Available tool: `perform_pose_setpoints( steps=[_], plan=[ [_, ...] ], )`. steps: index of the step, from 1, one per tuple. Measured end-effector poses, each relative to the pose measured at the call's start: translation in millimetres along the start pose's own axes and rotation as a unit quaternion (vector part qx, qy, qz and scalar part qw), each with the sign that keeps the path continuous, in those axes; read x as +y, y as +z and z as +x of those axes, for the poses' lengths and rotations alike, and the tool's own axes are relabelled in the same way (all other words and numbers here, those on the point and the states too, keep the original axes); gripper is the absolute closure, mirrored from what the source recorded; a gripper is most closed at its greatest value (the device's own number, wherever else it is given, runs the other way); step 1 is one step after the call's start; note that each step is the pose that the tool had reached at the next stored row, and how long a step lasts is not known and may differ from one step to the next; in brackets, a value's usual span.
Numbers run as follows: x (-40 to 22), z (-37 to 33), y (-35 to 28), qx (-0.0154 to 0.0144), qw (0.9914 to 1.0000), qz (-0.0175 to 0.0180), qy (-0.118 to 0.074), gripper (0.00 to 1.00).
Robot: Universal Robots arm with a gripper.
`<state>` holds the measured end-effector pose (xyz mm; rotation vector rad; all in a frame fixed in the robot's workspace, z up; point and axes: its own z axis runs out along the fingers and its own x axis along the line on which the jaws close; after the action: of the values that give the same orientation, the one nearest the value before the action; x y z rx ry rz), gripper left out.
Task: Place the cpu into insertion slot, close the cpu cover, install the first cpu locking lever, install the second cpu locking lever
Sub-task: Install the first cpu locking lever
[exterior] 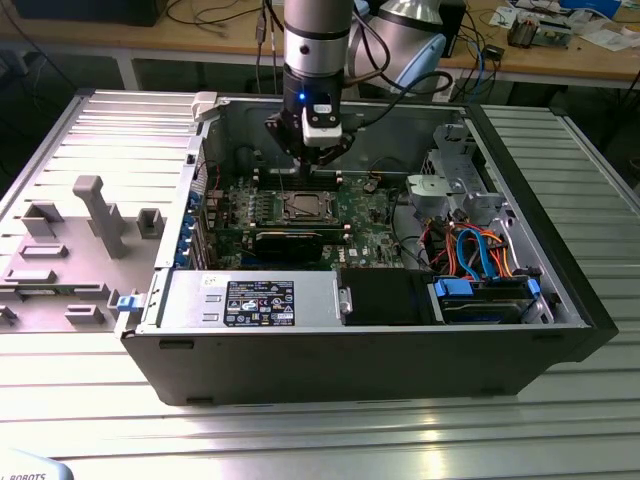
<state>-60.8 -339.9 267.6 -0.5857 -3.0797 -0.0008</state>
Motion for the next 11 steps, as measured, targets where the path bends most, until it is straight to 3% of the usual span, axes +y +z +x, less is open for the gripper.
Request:
perform_pose_setpoints(
  steps=[2, 3, 4, 6, 7, 9, 11],
  plan=[
    [-0.1, 0.1, -0.1, -0.0026, 0.99983, -0.0007, -0.018, 0.89],
    [-0.1, 0.1, -0.1, -0.0071, 0.99973, -0.0023, -0.022, 0.89],
    [-0.2, 0.4, 0.0, -0.0206, 0.99948, -0.0075, -0.024, 0.89],
    [-0.8, 2.1, 0.1, -0.0512, 0.99821, -0.0187, -0.024, 0.89],
    [-0.9, 2.4, 0.1, -0.0575, 0.99778, -0.0211, -0.026, 0.89],
    [-0.8, 2.3, 0.2, -0.0604, 0.99742, -0.0226, -0.031, 0.89],
    [-0.9, 2.3, 0.2, -0.0608, 0.99729, -0.0229, -0.034, 0.89]
  ],
)
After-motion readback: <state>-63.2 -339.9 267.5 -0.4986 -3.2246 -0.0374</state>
